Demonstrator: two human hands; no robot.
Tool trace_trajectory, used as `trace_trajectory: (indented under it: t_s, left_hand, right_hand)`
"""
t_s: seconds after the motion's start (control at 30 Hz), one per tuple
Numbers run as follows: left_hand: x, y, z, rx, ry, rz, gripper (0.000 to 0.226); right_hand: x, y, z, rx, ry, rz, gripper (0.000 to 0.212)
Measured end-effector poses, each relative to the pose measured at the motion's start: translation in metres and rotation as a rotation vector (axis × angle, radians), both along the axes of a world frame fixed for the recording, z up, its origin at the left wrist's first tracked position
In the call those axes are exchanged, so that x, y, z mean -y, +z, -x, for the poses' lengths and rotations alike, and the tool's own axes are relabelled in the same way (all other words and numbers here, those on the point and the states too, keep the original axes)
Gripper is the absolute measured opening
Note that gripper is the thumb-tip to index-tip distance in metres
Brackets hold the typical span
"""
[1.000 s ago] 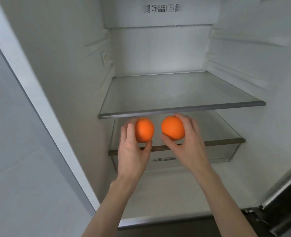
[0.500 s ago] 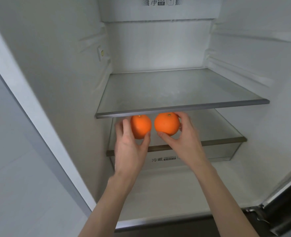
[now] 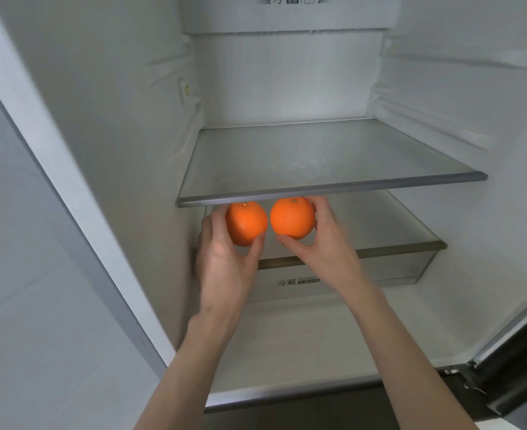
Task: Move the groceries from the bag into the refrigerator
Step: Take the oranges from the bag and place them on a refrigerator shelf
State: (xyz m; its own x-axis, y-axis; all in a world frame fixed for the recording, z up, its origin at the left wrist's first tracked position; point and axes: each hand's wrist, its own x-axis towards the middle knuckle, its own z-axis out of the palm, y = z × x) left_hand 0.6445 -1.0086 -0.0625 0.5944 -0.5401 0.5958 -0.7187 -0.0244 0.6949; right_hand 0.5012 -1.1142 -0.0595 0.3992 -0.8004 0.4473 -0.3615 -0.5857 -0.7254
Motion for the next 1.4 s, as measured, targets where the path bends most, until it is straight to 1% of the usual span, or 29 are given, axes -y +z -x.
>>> trace_trajectory:
  t_s: [0.13, 0.2, 0.27, 0.33, 0.4, 0.5, 0.63, 0.73, 0.8, 0.87, 0.97, 1.1, 1.23, 1.3, 1.4]
  left_hand:
    - [0.001, 0.001, 0.0, -0.011, -0.022, 0.02, 0.062]
    - [0.0, 0.001, 0.0, -0.011, -0.023, 0.013, 0.066]
    - [-0.004, 0.001, 0.0, 0.003, -0.017, -0.002, 0.073]
    - [-0.011, 0.002, 0.001, 0.019, -0.028, -0.005, 0.08]
    - [-0.02, 0.001, 0.005, 0.009, -0.07, -0.018, 0.083]
    - [-0.033, -0.008, 0.017, 0.039, -0.111, -0.075, 0.084]
    - [-0.056, -0.033, 0.036, 0.13, -0.057, -0.119, 0.083]
    - [-0.07, -0.053, 0.052, 0.227, -0.076, -0.107, 0.073]
    - [-0.081, -0.061, 0.065, 0.244, -0.11, -0.107, 0.068]
    - [-0.091, -0.066, 0.08, 0.243, -0.155, -0.124, 0.063]
    - [-0.103, -0.07, 0.111, 0.275, -0.226, -0.176, 0.057]
    - [-0.121, -0.066, 0.17, 0.336, -0.357, -0.211, 0.052]
    - [-0.147, -0.063, 0.235, 0.399, -0.463, -0.296, 0.053]
    - [-0.164, -0.061, 0.265, 0.437, -0.519, -0.331, 0.054]
    - [-0.194, -0.055, 0.309, 0.478, -0.634, -0.28, 0.053]
  right_hand:
    - [-0.001, 0.0, 0.001, -0.017, 0.003, -0.016, 0.077]
    - [-0.003, 0.002, 0.001, -0.035, 0.005, -0.031, 0.08]
    - [-0.006, 0.002, 0.005, -0.045, -0.006, -0.036, 0.088]
    - [-0.012, 0.004, 0.009, -0.065, -0.031, 0.003, 0.1]
    - [-0.022, 0.005, 0.015, -0.065, -0.039, 0.034, 0.104]
    - [-0.044, 0.0, 0.028, -0.029, -0.048, 0.03, 0.099]
    - [-0.075, -0.012, 0.056, -0.07, -0.12, 0.001, 0.09]
    - [-0.1, -0.024, 0.083, -0.076, -0.146, -0.048, 0.086]
    - [-0.118, -0.029, 0.101, -0.082, -0.16, -0.082, 0.08]
    - [-0.137, -0.033, 0.12, -0.131, -0.192, -0.081, 0.077]
    - [-0.165, -0.039, 0.156, -0.222, -0.277, -0.023, 0.075]
    - [-0.208, -0.047, 0.212, -0.318, -0.405, 0.138, 0.068]
    - [-0.26, -0.049, 0.274, -0.417, -0.562, 0.275, 0.059]
    - [-0.29, -0.051, 0.305, -0.452, -0.636, 0.289, 0.058]
    - [-0.336, -0.054, 0.353, -0.51, -0.768, 0.278, 0.059]
